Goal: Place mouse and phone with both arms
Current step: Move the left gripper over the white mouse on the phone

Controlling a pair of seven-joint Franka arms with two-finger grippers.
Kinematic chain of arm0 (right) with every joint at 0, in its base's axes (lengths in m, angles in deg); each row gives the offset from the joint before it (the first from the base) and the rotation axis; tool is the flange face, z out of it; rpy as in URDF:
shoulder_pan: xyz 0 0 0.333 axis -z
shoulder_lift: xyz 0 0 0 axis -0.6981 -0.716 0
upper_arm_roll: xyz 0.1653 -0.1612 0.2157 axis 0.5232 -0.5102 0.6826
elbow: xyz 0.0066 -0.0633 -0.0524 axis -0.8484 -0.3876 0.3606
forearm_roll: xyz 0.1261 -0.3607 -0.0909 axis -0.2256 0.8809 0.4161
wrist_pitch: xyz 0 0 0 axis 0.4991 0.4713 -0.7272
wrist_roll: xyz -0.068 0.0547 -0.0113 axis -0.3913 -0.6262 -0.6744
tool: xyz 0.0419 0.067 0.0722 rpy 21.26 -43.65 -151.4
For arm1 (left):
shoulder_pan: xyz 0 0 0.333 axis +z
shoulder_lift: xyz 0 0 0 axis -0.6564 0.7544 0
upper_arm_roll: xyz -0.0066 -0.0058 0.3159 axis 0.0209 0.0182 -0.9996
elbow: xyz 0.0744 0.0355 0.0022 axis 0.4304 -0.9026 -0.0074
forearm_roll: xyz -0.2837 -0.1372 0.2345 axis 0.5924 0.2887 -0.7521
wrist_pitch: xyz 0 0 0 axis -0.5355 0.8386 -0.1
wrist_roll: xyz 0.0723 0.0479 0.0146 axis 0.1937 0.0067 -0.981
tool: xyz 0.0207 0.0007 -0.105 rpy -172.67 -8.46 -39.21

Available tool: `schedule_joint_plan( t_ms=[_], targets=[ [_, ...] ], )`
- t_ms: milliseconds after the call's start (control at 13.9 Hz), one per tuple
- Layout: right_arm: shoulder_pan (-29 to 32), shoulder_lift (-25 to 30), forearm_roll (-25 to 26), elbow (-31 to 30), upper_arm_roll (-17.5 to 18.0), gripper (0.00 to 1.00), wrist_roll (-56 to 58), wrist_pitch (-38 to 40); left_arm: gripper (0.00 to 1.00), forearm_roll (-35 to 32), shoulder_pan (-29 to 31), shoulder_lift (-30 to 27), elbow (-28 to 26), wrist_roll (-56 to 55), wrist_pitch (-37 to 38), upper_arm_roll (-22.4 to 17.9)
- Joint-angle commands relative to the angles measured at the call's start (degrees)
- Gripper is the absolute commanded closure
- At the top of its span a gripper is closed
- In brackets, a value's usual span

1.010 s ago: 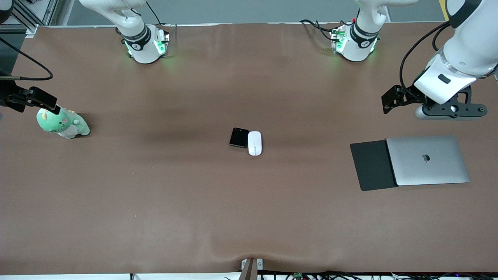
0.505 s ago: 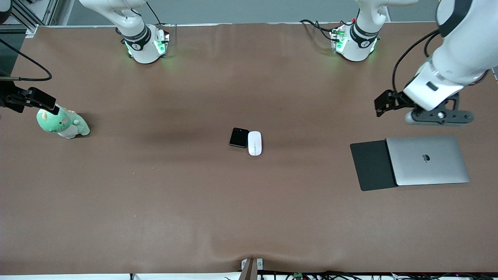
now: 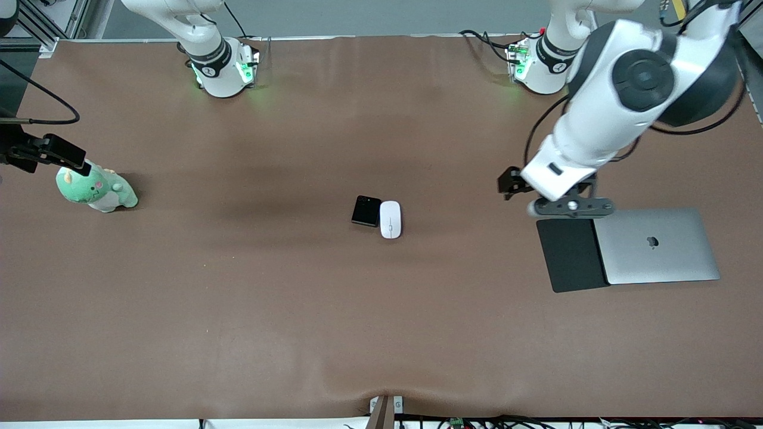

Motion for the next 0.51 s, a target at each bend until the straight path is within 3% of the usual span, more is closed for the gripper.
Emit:
schedule_joint_plan(
  t_ms=[0,433],
  targets=[
    [0.6,-0.1,0.6,0.1,0.5,0.00,0.8,-0.2,0.00,-1.7,-3.5,4.1,1.3,-6.2,-2.9,0.0],
    [0.6,0.0,0.6,0.1,0.5,0.00,0.8,-0.2,0.00,-3.0,-11.3,13.9,1.9,-14.6,-10.8,-0.1]
  ],
)
